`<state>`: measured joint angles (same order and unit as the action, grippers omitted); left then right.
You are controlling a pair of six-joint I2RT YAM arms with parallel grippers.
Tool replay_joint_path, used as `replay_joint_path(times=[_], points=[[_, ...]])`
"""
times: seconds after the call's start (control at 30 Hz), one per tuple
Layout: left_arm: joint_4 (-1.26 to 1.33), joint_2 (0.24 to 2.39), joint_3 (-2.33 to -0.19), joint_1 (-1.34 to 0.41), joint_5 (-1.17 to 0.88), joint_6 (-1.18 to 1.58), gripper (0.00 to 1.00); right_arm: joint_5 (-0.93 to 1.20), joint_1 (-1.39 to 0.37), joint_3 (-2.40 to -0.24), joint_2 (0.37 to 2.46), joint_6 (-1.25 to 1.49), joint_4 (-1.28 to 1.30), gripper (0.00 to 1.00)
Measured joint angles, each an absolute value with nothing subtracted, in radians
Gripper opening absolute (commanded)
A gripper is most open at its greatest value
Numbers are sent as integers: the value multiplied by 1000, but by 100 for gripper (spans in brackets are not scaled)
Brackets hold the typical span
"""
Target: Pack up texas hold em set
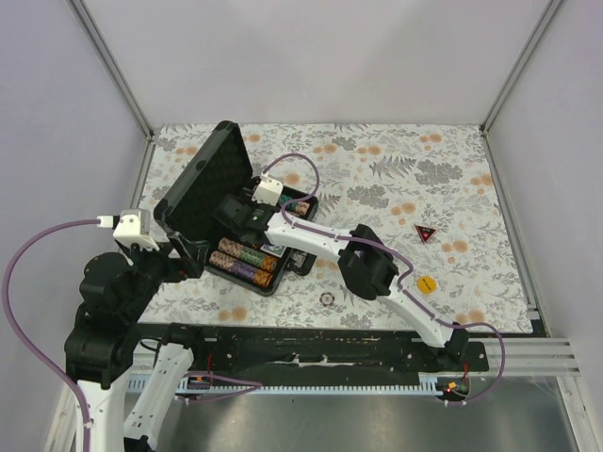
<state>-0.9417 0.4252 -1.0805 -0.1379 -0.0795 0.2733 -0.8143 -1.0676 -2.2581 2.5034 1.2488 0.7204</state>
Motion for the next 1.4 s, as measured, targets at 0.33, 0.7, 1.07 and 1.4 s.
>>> replay_joint_path(times=[0.33, 0.7, 1.07, 1.4], points=[[-942, 422, -1081, -138, -80, 273, 89, -811, -1084, -2275, 2521, 1250, 714, 41], [-942, 420, -1081, -138, -79, 273, 89, -788, -1086, -2277, 2551, 1290, 701, 45], [-943, 420, -1081, -138, -79, 273, 89, -769, -1082, -2292, 2554, 1294, 693, 68], [-948, 420, -1081, -138, -80, 273, 89, -753, -1078, -2277, 2550, 1291, 683, 86]])
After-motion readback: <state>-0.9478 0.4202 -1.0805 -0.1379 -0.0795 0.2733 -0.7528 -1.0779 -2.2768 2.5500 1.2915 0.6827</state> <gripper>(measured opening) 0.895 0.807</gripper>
